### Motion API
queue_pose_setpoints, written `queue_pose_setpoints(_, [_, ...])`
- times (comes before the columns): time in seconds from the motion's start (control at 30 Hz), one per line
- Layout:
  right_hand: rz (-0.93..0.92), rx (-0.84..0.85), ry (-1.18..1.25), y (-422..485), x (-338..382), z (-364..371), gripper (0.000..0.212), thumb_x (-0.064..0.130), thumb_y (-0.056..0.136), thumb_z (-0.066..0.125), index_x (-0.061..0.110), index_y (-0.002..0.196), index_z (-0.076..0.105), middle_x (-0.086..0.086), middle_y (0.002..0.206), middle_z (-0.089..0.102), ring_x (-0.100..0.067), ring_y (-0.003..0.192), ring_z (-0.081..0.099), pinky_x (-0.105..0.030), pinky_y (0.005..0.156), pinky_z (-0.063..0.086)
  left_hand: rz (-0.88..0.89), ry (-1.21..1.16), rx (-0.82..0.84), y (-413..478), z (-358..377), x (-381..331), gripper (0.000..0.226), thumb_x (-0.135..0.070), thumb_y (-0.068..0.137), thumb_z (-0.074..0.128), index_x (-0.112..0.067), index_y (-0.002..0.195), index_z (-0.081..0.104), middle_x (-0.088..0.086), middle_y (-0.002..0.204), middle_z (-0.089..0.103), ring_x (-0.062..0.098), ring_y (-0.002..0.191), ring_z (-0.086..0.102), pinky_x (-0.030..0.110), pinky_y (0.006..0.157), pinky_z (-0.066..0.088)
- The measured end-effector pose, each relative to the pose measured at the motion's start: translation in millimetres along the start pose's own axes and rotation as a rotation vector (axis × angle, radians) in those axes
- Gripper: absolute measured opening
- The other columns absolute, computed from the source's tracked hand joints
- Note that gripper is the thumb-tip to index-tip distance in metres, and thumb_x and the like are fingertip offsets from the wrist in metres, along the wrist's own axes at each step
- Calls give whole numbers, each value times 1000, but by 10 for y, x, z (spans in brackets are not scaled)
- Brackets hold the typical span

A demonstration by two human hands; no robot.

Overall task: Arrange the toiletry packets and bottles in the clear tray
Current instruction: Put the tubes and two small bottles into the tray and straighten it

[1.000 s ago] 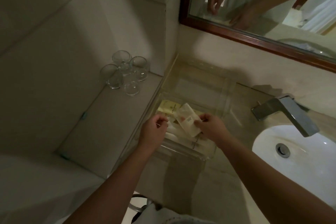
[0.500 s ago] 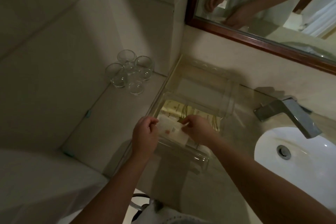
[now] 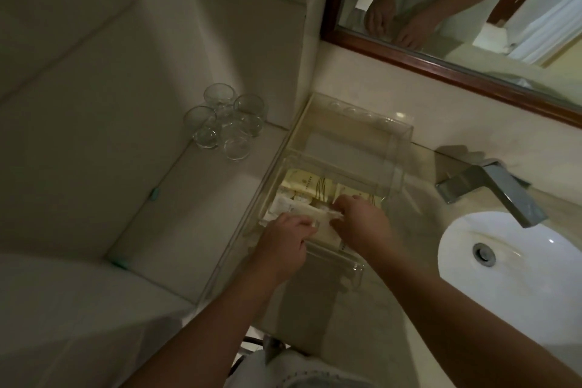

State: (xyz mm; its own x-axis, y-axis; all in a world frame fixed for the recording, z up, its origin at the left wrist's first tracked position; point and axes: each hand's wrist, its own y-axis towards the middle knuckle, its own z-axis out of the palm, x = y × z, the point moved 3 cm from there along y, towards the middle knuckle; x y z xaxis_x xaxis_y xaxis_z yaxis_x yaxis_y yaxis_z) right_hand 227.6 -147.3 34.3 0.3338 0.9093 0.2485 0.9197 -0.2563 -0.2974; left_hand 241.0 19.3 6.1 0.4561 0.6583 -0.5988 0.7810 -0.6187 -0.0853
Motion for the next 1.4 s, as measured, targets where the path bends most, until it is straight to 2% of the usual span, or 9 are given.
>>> queue_pose_setpoints(0.13, [-44, -69, -101, -101, -11, 22, 31, 36, 85, 65, 26, 113, 59, 0, 110, 62, -22, 100, 60, -35, 83, 47, 5, 33, 17, 36, 0, -9, 40, -13, 83, 51, -23, 119, 66, -3, 129, 60, 19, 116, 48, 37, 100, 42])
queue_pose_setpoints(0.3, [-2, -91, -15, -199, -145, -6, 30, 37, 86, 66, 26, 113, 60, 2, 112, 62, -19, 99, 60, -31, 77, 47, 14, 51, -4, 61, 6, -105, 36, -13, 81, 52, -22, 110, 70, -1, 116, 65, 22, 107, 51, 37, 91, 45])
queue_pose_setpoints(0.47, [108, -158, 96, -543, -667, -173, 29, 41, 85, 66, 27, 110, 61, 2, 107, 65, -19, 92, 62, -34, 77, 52, 95, 35, -82, 184, 94, -652, 31, -9, 78, 51, -18, 101, 70, 0, 106, 65, 21, 100, 53, 37, 86, 46])
queue_pose_setpoints(0.6, [246, -246, 213, -1036, -1416, -327, 28, 39, 83, 67, 25, 107, 62, 2, 101, 65, -19, 89, 63, -31, 75, 50, 263, 39, -31, 322, 417, -1419, 34, -12, 76, 47, -16, 101, 70, 4, 103, 66, 25, 99, 56, 36, 84, 47])
queue_pose_setpoints(0.77, [484, -351, 285, -1982, -2756, -402, 28, 42, 86, 65, 25, 108, 61, 6, 98, 69, -17, 91, 64, -31, 76, 48, 425, -55, 82, 351, 1268, -2596, 39, -12, 78, 43, -16, 105, 70, 2, 106, 68, 22, 100, 59, 35, 87, 49])
queue_pose_setpoints(0.93, [728, -421, 397, -3166, -4283, -332, 27, 40, 87, 62, 24, 109, 61, 5, 94, 69, -18, 88, 65, -29, 71, 47, 531, -137, 134, 143, 2392, -3976, 38, -17, 80, 42, -15, 103, 71, 1, 106, 72, 11, 102, 55, 14, 93, 35])
queue_pose_setpoints(1.0, [799, -426, 434, -3577, -4772, -311, 25, 40, 86, 62, 24, 106, 61, 6, 93, 68, -19, 89, 64, -28, 70, 45, 580, -167, 220, 54, 2773, -4502, 38, -19, 82, 41, -14, 106, 70, 3, 108, 70, 15, 102, 59, 26, 96, 43])
queue_pose_setpoints(1.07, [855, -437, 468, -3909, -5149, -360, 23, 39, 85, 63, 25, 103, 61, 7, 91, 69, -19, 90, 64, -29, 70, 44, 574, -182, 301, -5, 3038, -4954, 38, -17, 82, 43, -13, 110, 68, 5, 110, 68, 20, 103, 60, 33, 91, 47])
queue_pose_setpoints(1.4, [943, -502, 506, -4299, -6315, -627, 25, 37, 86, 62, 23, 107, 59, 7, 89, 66, -17, 87, 62, -30, 70, 45, 474, -281, 413, 305, 3835, -6062, 37, -13, 78, 51, -17, 113, 63, 3, 112, 65, 16, 96, 61, 28, 87, 48])
